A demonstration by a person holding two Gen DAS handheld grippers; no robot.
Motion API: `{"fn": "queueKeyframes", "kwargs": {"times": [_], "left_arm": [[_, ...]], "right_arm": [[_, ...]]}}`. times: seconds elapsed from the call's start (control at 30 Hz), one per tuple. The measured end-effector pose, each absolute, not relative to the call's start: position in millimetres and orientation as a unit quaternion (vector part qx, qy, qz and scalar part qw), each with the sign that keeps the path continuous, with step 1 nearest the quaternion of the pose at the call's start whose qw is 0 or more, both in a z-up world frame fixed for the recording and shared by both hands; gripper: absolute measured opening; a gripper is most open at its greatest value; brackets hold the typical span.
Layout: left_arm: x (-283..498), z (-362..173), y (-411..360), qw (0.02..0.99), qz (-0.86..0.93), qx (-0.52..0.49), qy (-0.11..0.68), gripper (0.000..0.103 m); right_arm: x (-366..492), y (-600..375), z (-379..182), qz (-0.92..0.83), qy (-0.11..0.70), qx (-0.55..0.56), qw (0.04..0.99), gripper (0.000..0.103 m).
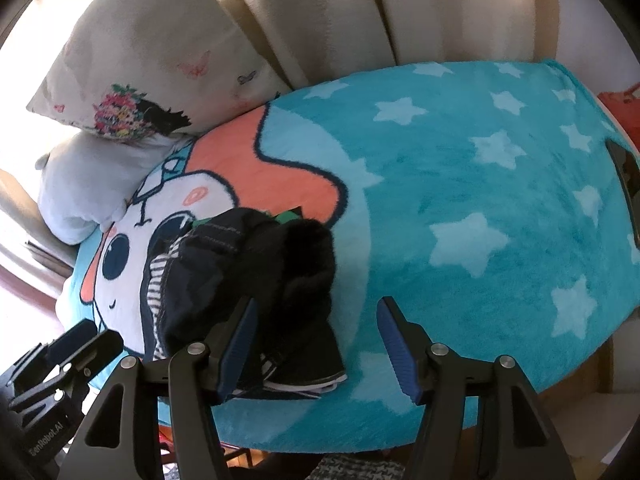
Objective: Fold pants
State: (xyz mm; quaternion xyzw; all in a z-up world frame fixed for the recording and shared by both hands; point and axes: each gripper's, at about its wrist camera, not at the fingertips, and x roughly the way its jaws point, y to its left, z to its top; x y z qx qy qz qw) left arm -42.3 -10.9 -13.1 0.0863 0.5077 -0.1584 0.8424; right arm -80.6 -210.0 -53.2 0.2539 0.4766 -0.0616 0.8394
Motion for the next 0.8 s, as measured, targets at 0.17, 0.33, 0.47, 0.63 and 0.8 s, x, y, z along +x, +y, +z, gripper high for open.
{"fn": "queueKeyframes", "kwargs": {"times": [0.17,0.33,0.47,0.63,0.8], "left_arm": [[-43,-17,-19,0.839,-0.156,0.098,0.512,0.050],[-44,-21,-27,0.834,-0.160,0.104,0.518,0.050],[-42,-21,-28,0.835,-0.163,0.092,0.518,0.050],[-41,-7,-22,0.851,-0.177,0.060,0.491,0.050],[-34,33,6,0.895,-0.173,0.017,0.412,0.063]], "right_arm": [[-82,-220,-59,-0.067,0.475,0.270,0.835,0.067],[-84,-227,-62,-0.071,0.477,0.275,0.832,0.067],[-85,-231,-60,-0.074,0.476,0.271,0.834,0.067],[-88,-238,-57,-0.068,0.468,0.276,0.837,0.067],[-94,-254,-55,-0.059,0.451,0.298,0.839,0.071]]}}
